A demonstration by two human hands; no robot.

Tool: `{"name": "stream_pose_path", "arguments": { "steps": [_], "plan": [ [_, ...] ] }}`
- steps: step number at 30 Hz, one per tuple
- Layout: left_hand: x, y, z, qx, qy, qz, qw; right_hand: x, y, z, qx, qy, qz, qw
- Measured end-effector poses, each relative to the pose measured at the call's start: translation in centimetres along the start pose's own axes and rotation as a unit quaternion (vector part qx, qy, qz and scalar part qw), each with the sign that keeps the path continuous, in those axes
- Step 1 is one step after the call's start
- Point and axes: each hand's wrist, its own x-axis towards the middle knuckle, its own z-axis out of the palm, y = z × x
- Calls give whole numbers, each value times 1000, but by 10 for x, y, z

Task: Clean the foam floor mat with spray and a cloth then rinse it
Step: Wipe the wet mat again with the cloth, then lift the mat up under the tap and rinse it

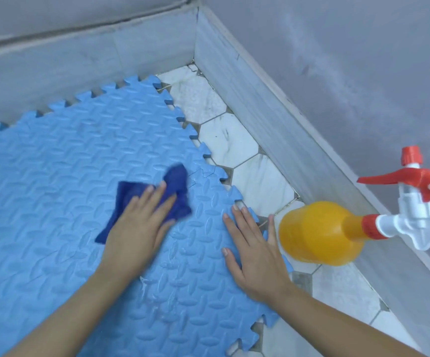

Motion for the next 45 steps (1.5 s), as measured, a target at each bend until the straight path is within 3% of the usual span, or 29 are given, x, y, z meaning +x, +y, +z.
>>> {"name": "stream_pose_path", "arguments": {
  "steps": [2,8,14,19,22,27,32,38,41,45],
  "plan": [
    [-9,-4,2,26,-25,17,999,1,0,0,0,-5,1,1000],
    [8,-2,4,54,-11,-120,991,-1,0,0,16,-12,2,1000],
    [14,37,-6,-84,40,-175,980,-2,2,-14,52,-35,-3,998],
    [37,85,-11,-120,53,-58,990,-45,7,-27,95,42,-2,995],
    [61,127,-10,-129,68,25,989,-82,14,-32,153,110,49,981],
    [93,187,-9,-179,81,65,978,-123,26,-53,122,252,63,958],
    [105,212,-4,-54,-22,58,997,-138,63,-69,57,231,172,956],
    [87,197,-9,55,-7,90,994,-144,76,-77,27,154,240,958],
    [80,183,-23,76,-7,102,992,-140,71,-90,60,188,236,952],
    [99,171,-80,94,24,98,990,-119,64,-158,107,312,163,930]
  ]
}}
